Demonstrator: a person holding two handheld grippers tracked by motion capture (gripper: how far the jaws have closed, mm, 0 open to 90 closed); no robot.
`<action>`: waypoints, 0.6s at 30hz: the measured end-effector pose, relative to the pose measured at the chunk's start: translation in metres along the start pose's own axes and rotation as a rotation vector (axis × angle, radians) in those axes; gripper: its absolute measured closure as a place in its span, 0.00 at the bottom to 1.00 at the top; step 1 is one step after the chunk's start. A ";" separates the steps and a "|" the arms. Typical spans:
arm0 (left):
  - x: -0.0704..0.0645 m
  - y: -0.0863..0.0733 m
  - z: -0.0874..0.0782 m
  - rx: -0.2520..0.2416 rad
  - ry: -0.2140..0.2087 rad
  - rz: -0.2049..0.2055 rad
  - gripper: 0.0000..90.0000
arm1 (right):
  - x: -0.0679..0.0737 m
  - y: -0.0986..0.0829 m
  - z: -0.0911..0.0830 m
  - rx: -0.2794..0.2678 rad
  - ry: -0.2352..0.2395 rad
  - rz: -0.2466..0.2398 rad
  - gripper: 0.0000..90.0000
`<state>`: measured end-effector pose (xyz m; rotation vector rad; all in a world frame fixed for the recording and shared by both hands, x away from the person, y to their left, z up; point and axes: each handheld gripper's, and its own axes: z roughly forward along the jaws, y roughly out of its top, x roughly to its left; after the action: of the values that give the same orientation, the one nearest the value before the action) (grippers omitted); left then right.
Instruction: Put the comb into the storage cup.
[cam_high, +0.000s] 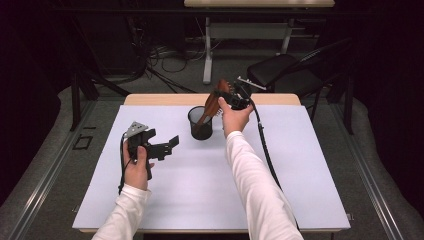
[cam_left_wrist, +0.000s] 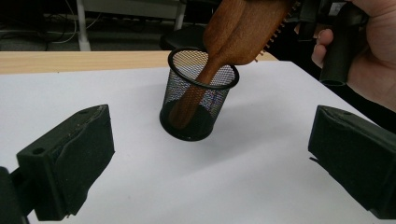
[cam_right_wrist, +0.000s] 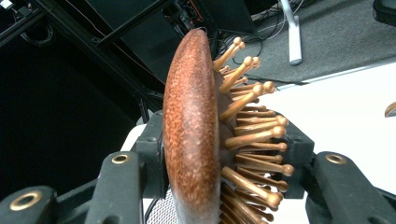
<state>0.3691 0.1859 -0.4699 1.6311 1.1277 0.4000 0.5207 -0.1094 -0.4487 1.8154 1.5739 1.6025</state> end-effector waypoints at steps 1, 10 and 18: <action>0.000 0.000 0.000 0.000 0.000 0.000 0.00 | 0.000 0.000 0.000 0.000 0.000 -0.001 0.53; 0.000 0.000 0.000 0.002 0.000 -0.003 0.00 | 0.002 0.000 0.000 -0.005 -0.003 -0.033 0.53; 0.001 -0.001 0.001 0.006 -0.001 -0.003 0.00 | 0.001 0.001 0.000 0.001 0.026 -0.031 0.53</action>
<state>0.3700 0.1858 -0.4714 1.6345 1.1316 0.3942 0.5213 -0.1090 -0.4478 1.7684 1.6060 1.6187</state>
